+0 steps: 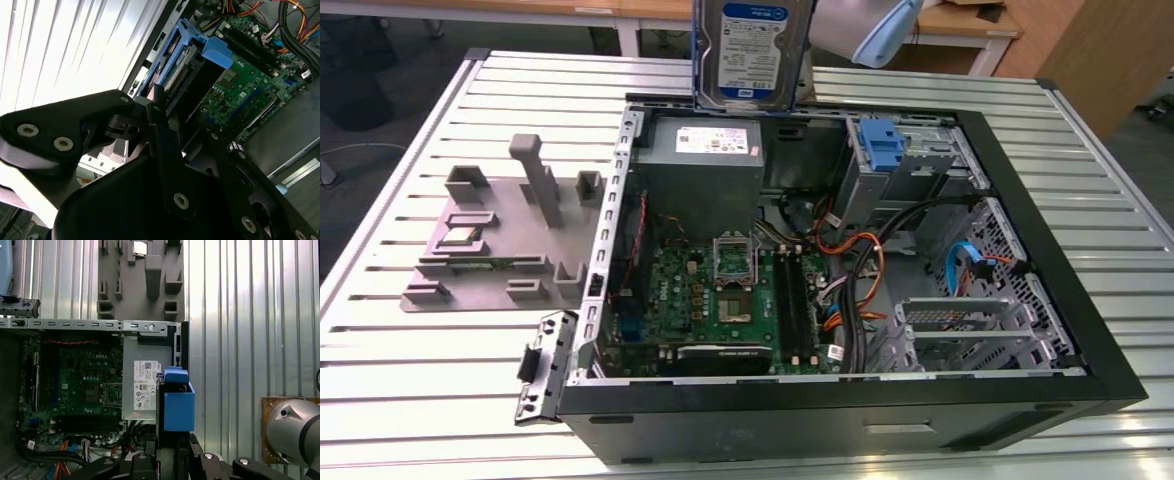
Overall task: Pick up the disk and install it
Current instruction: 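Pick up the disk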
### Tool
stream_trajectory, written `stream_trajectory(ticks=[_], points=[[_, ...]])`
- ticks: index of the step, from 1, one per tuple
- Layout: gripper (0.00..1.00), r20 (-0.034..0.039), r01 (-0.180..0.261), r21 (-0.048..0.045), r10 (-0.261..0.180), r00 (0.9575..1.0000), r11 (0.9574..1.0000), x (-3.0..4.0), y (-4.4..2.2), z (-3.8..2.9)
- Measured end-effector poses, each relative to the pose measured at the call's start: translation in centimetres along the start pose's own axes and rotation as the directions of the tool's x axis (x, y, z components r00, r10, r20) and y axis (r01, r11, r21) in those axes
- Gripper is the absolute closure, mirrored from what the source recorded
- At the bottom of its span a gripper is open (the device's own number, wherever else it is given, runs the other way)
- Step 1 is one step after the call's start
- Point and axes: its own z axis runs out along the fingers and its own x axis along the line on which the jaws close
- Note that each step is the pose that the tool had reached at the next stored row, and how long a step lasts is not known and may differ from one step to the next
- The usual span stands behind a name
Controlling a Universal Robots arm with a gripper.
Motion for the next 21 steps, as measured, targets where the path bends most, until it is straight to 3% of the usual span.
stream_trajectory(ticks=[10,21], points=[[0.65,-0.0031,0.0,0.0,0.0,1.0,1.0,0.99,-0.01,-0.04],[0.65,-0.0066,0.0,0.0002,0.0,1.0,1.0,3.22,-0.02,-0.12]])
